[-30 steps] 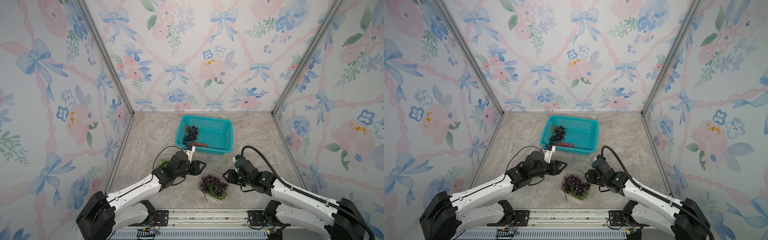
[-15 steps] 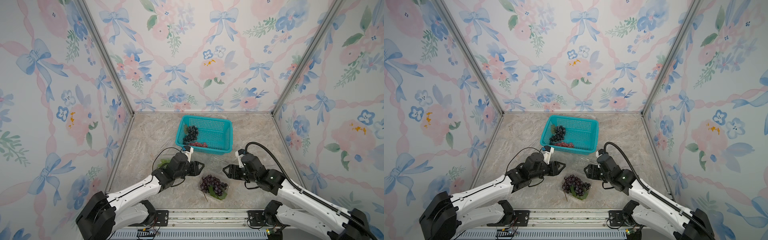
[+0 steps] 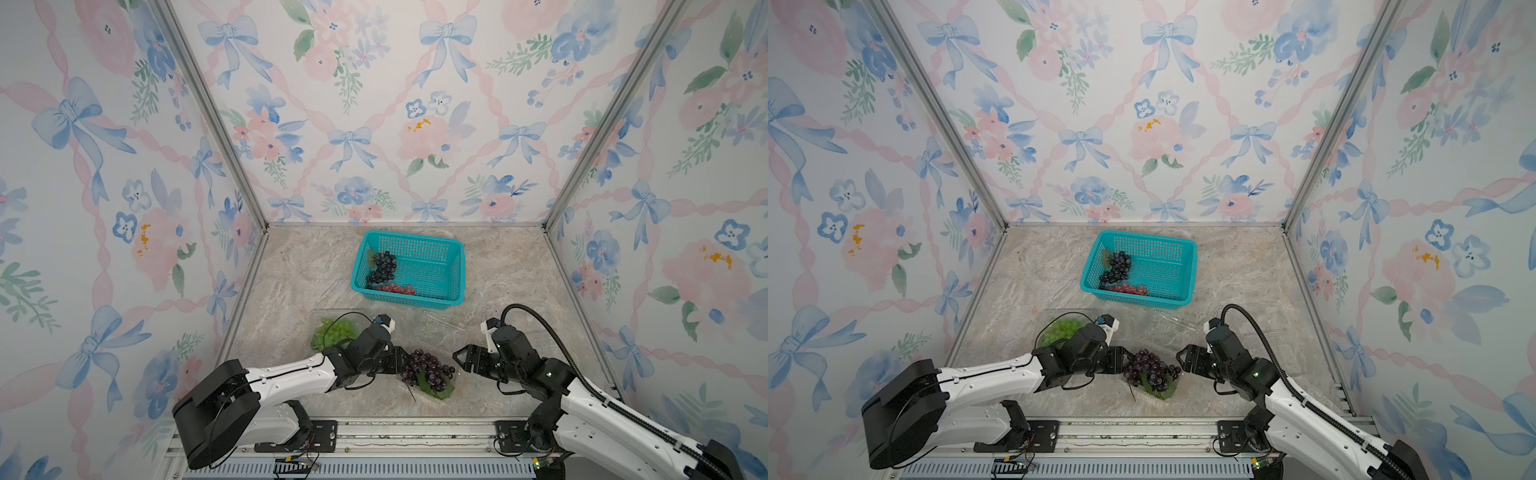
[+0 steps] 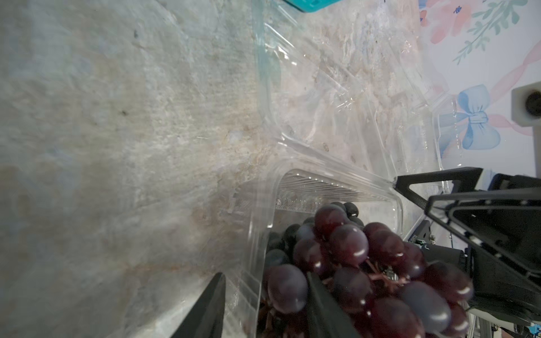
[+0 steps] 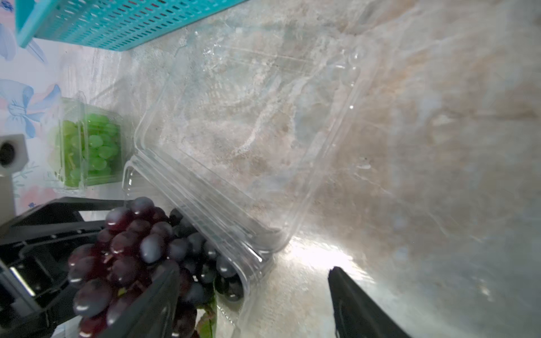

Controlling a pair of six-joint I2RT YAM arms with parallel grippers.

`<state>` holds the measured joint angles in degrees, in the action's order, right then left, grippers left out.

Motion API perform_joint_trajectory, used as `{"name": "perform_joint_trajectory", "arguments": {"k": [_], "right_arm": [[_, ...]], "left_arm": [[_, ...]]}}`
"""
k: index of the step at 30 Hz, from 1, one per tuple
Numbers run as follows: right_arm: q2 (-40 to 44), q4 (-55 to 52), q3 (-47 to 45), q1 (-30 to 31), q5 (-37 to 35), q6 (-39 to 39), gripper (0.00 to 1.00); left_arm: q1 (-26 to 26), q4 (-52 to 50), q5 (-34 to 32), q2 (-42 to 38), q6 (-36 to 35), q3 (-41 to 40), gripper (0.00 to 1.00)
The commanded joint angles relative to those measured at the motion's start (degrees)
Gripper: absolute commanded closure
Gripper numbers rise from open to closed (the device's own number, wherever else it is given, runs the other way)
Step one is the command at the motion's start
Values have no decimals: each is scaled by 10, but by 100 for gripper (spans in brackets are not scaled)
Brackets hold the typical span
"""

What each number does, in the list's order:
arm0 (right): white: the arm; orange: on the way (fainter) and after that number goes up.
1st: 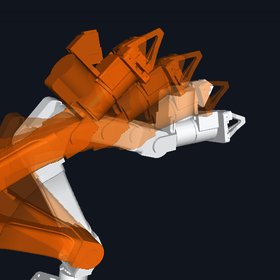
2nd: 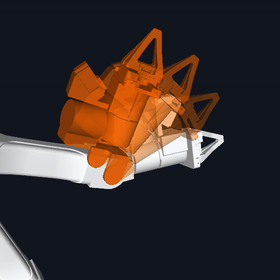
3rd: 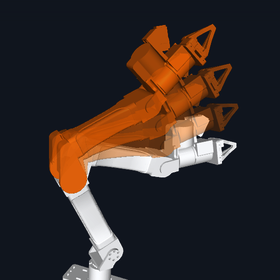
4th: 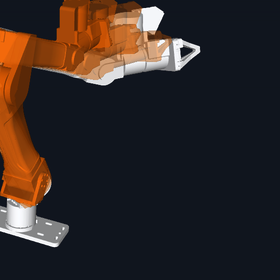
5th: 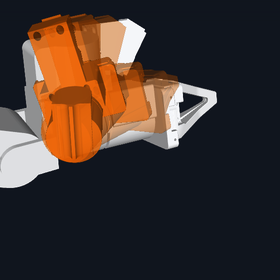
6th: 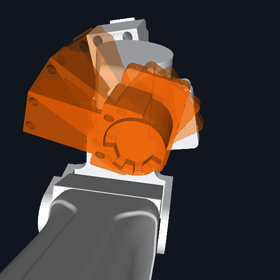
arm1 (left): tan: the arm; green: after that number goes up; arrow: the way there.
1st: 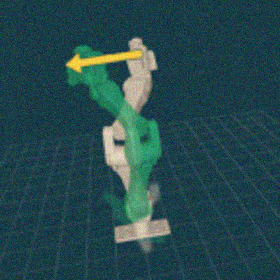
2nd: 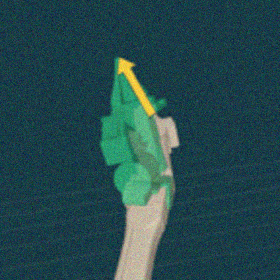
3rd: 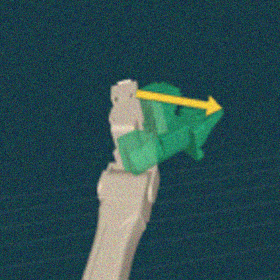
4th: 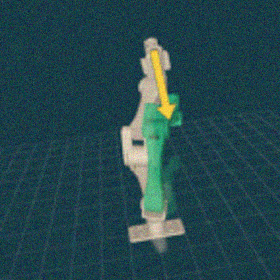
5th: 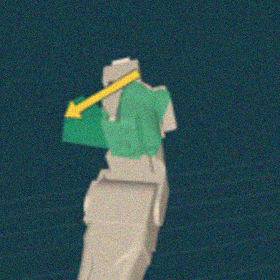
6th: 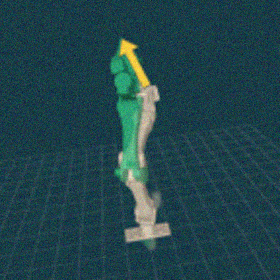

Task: Pack grapes into containers
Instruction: Adjust the packing box at the center of the board.

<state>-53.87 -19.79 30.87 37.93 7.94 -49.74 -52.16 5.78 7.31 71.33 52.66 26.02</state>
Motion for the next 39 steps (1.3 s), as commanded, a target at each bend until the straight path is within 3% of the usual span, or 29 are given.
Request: {"name": "perform_joint_trajectory", "arguments": {"k": [1,12,23,30,35,39], "right_arm": [[-33,63,-8,-19,36,3,19],[-178,195,25,-30,94,15,19],[-311,219,123,-10,129,46,18],[-244,149,96,-26,107,59,16],[-167,80,82,-31,75,92,12],[-163,88,74,-61,97,97,10]], "left_arm": [[-11,23,-6,-7,33,-20,53],[-51,46,-22,-102,119,-87,52],[-76,52,-45,-166,168,-124,51],[-58,35,-61,-194,153,-114,51],[-10,20,-52,-187,135,-108,50],[30,8,-30,-167,106,-82,49]]}}
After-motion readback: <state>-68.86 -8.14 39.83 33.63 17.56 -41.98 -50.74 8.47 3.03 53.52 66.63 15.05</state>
